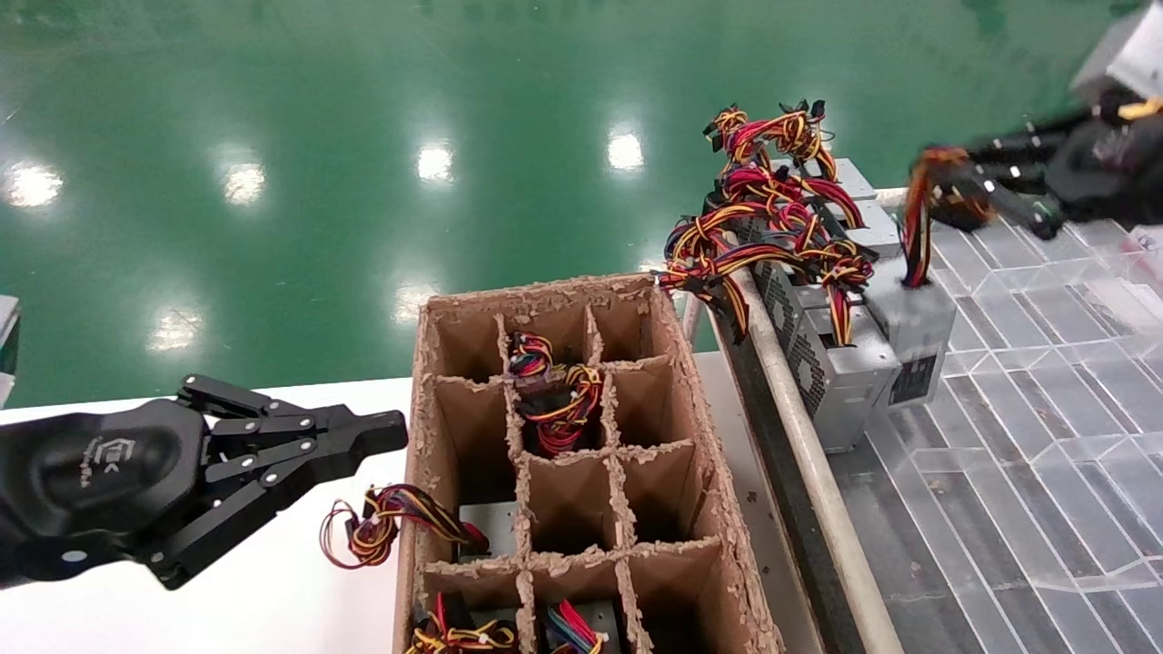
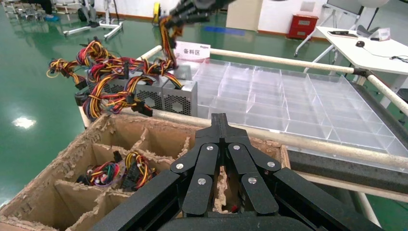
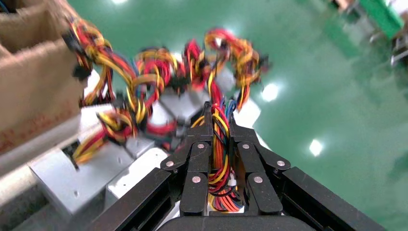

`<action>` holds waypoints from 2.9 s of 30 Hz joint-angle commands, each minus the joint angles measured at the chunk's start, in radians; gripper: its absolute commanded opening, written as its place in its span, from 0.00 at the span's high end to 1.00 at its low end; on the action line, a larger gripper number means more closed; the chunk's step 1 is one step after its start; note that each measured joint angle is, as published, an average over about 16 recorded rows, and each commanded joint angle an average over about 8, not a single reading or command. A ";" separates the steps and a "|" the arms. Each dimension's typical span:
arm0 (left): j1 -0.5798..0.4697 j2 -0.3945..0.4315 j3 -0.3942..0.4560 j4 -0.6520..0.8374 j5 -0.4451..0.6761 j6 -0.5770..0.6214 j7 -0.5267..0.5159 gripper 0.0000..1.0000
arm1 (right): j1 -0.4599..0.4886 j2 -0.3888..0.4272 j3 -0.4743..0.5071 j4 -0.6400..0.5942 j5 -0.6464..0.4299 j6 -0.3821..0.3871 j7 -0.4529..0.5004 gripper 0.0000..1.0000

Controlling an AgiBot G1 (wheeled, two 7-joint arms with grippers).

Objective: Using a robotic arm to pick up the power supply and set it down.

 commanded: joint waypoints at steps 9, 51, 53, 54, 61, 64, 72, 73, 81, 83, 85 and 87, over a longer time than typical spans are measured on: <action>0.000 0.000 0.000 0.000 0.000 0.000 0.000 1.00 | -0.028 -0.004 0.005 -0.067 0.010 0.023 -0.010 0.59; 0.000 0.000 0.000 0.000 0.000 0.000 0.000 1.00 | -0.044 0.028 0.009 0.018 0.056 -0.053 0.064 0.00; 0.000 0.000 0.000 0.000 0.000 0.000 0.000 1.00 | -0.067 0.028 0.016 0.031 0.084 -0.061 0.062 0.00; 0.000 0.000 0.000 0.000 0.000 0.000 0.000 1.00 | -0.078 0.027 0.020 0.037 0.098 -0.065 0.062 0.00; 0.000 0.000 0.000 0.000 0.000 0.000 0.000 0.51 | -0.156 0.026 0.045 0.080 0.196 -0.091 0.055 0.00; 0.000 0.000 0.000 0.000 0.000 0.000 0.000 0.13 | -0.189 0.025 0.055 0.098 0.237 -0.103 0.052 0.00; 0.000 0.000 0.000 0.000 0.000 0.000 0.000 0.00 | -0.280 0.023 0.084 0.148 0.350 -0.134 0.045 0.00; 0.000 0.000 0.000 0.000 0.000 0.000 0.000 0.00 | -0.291 0.023 0.087 0.154 0.363 -0.137 0.044 0.00; 0.000 0.000 0.000 0.000 0.000 0.000 0.000 0.00 | -0.382 0.021 0.116 0.204 0.476 -0.168 0.037 0.00; 0.000 0.000 0.000 0.000 0.000 0.000 0.000 0.00 | -0.405 0.020 0.123 0.217 0.505 -0.176 0.035 0.00; 0.000 0.000 0.000 0.000 0.000 0.000 0.000 0.00 | -0.429 0.020 0.131 0.230 0.535 -0.184 0.033 0.00; 0.000 0.000 0.000 0.000 0.000 0.000 0.000 0.00 | -0.452 0.019 0.138 0.243 0.565 -0.193 0.031 0.00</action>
